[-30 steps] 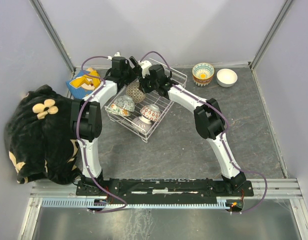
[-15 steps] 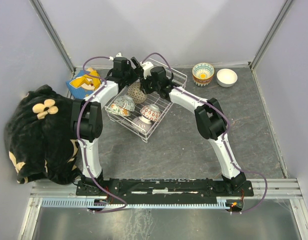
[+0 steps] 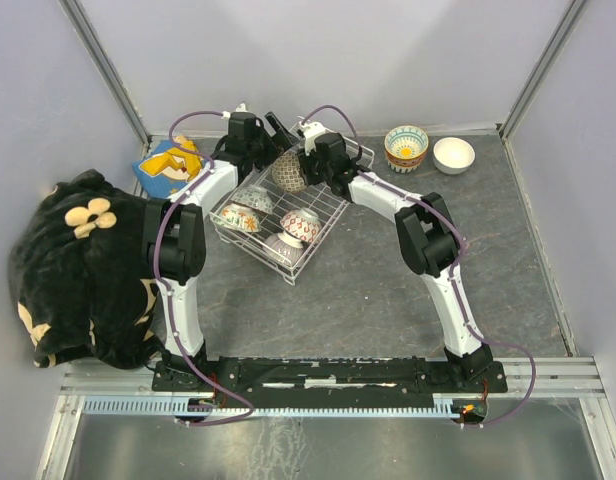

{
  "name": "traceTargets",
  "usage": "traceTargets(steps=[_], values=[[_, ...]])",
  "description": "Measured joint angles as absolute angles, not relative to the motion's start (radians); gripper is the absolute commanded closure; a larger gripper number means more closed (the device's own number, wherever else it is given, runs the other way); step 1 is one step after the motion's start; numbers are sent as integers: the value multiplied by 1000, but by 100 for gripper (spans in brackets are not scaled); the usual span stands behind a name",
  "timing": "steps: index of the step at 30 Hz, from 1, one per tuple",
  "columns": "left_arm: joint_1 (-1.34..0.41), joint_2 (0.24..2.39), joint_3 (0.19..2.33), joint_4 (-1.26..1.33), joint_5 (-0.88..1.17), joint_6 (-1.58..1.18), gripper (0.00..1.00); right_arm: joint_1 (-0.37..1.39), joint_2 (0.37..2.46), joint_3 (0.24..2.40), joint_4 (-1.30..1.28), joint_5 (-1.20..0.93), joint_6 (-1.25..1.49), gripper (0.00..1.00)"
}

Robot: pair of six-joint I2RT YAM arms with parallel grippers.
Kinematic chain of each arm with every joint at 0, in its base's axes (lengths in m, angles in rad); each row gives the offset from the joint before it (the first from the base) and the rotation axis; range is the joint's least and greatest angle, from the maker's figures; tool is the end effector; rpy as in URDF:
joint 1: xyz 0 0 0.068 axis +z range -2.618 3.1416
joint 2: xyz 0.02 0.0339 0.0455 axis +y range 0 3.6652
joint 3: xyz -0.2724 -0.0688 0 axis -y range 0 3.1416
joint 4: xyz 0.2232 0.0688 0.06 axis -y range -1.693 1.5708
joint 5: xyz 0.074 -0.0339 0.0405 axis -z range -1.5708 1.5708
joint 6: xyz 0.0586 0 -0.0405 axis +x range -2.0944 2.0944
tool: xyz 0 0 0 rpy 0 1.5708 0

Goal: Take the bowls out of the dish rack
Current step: Pick up the bowl from the dish rack.

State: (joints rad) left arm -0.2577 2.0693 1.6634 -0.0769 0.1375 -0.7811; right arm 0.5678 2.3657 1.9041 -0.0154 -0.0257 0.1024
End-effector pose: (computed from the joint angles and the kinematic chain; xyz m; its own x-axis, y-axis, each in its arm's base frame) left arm 0.4775 -0.1342 0.2584 -0.5792 -0.5686 -0.5842 -0.0534 0.7415 -0.6688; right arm 0.4703 0.3018 0.1977 -0.4420 -0.1607 -0.8825 -0.5144 0.8514 0.1025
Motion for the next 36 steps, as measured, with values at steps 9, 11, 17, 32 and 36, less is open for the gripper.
traceTargets(steps=[9, 11, 17, 32, 36], values=[[-259, 2069, 1664, -81, 141, -783, 1, 567, 2363, 1904, -14, 16, 91, 62], [-259, 2069, 1664, -81, 141, -783, 1, 568, 2363, 1904, -14, 19, 90, 63], [-259, 2067, 1658, -74, 133, -786, 1, 570, 2360, 1904, -12, 25, 97, 71], [-257, 1883, 1502, 48, 54, -797, 1, 574, 2346, 1909, -13, 18, 175, 94], [-256, 1831, 1465, 88, 29, -802, 1, 566, 2342, 1898, -7, 11, 213, 99]])
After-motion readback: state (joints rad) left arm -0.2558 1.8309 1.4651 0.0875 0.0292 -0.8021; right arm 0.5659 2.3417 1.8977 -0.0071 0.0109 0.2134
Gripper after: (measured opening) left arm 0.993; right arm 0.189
